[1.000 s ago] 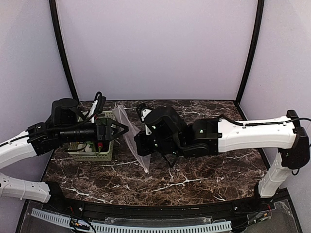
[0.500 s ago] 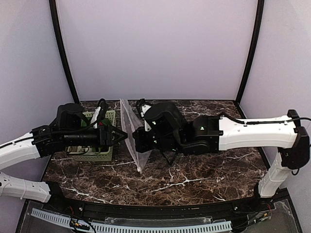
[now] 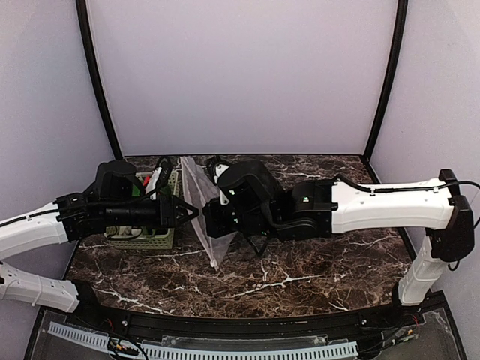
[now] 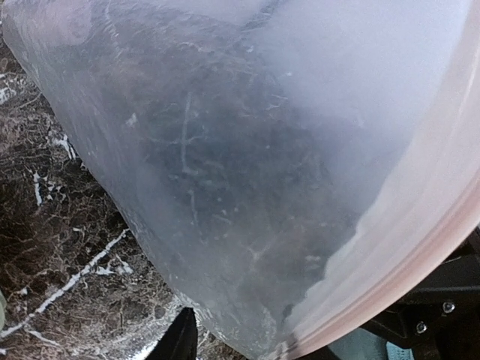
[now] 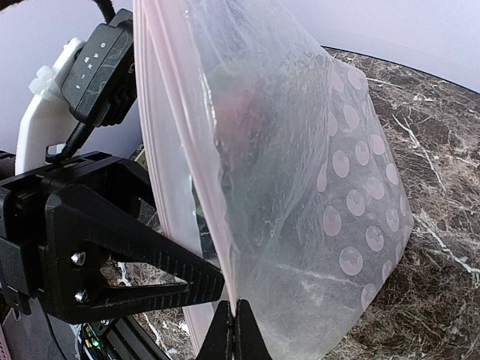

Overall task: Place the food in the zip-top bag and seal the zipper
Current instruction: Pass from the right arm to the left, then pass from the left arm to the right

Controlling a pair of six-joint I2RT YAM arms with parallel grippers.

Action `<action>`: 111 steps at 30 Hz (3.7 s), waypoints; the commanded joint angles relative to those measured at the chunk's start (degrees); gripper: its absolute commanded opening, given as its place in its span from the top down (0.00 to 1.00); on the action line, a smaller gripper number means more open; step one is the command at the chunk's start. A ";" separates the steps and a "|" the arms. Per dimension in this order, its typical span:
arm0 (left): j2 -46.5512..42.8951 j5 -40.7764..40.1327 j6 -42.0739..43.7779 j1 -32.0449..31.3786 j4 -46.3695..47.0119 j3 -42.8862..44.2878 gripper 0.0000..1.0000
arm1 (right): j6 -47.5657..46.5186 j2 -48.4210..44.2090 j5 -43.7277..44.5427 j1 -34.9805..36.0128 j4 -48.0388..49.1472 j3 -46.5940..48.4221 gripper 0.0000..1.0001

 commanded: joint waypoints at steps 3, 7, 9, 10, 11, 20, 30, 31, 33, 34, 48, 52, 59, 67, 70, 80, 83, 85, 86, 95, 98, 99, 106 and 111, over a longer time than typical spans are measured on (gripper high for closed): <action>-0.63 -2.19 0.63 -0.23 -2.03 1.39 0.74 | 1.32 -0.37 1.32 -0.06 0.13 0.61 1.00; -1.09 -3.45 0.68 -0.21 -2.71 1.31 0.83 | 1.44 -0.64 1.46 -0.08 -0.19 0.48 1.00; -1.21 -4.44 0.79 -0.23 -3.30 1.22 0.87 | 1.62 -0.90 2.00 -0.06 -0.68 0.43 1.00; -1.24 -4.77 0.98 -0.24 -3.54 1.26 0.89 | 1.98 -1.12 2.60 -0.05 -1.10 0.22 1.00; -1.24 -5.46 1.11 -0.24 -4.22 1.30 0.91 | 2.36 -1.32 3.30 -0.04 -1.58 -0.01 1.00; -2.51 -12.86 2.15 -0.17 -10.87 2.37 0.99 | 6.52 -1.99 14.14 -0.29 -12.77 1.67 1.00; 0.31 -16.97 11.10 -0.21 -17.91 14.62 0.99 | 6.03 -4.57 17.86 -3.24 -17.41 5.76 1.00; 1.17 -16.97 12.37 -0.22 -18.40 15.87 0.99 | 5.60 -4.83 17.72 -3.57 -17.10 6.24 1.00; 2.10 -16.91 13.76 -0.17 -19.61 19.01 0.99 | 5.17 -5.79 16.51 -4.32 -15.71 6.02 1.00; 2.32 -16.80 14.14 -0.22 -20.12 20.59 0.99 | 5.19 -6.44 15.51 -4.77 -14.63 5.19 1.00; 3.06 -6.88 12.14 -0.23 -16.71 15.50 0.99 | 12.85 -8.60 -0.17 -7.09 -4.56 -8.84 1.00; 2.64 -5.63 11.20 -0.24 -14.68 14.16 0.99 | 11.78 -8.61 -0.80 -7.09 -4.01 -8.73 0.92; 2.87 -3.61 9.98 -0.23 -11.32 12.97 0.99 | 7.72 -7.44 -1.88 -6.63 -3.12 -6.00 0.72; 3.06 -3.33 8.98 -0.24 -9.71 12.52 0.99 | 4.17 -6.81 -2.60 -4.71 -1.46 -4.00 0.50; 3.15 -3.56 8.46 -0.18 -9.16 12.34 0.99 | 2.79 -7.31 -2.55 -3.76 -0.50 -3.82 0.38; 3.50 -3.19 7.46 -0.24 -7.37 11.64 0.99 | -1.10 -10.72 -1.16 -1.40 2.74 -4.70 0.10; 3.38 -3.14 7.40 -0.24 -7.23 11.55 0.99 | -0.93 -11.23 0.21 -1.37 2.42 -4.78 0.07; 3.29 -3.05 7.32 -0.24 -7.23 11.51 0.99 | -0.38 -11.33 1.63 -1.44 1.72 -4.66 0.04; 3.26 -3.03 7.32 -0.24 -7.27 11.48 0.99 | -0.15 -11.31 2.31 -1.52 1.38 -4.50 0.03; 2.35 -2.71 6.90 -0.24 -6.29 10.47 0.99 | 0.14 -7.03 2.90 -3.45 -3.31 0.30 0.01; 2.59 -2.44 6.80 -0.24 -6.36 10.58 0.99 | -0.02 -5.28 3.47 -3.52 -4.14 1.60 0.01; 2.61 -2.31 6.79 -0.24 -6.38 10.61 0.99 | -0.32 -4.45 4.10 -3.65 -4.52 2.08 0.01; 1.76 -1.23 6.88 -0.23 -5.49 10.39 0.99 | -2.98 3.78 4.11 -6.68 -9.89 9.97 0.01; 0.85 -0.23 7.29 -0.24 -5.04 10.06 0.99 | -4.54 9.65 2.25 -8.92 -11.48 15.08 0.01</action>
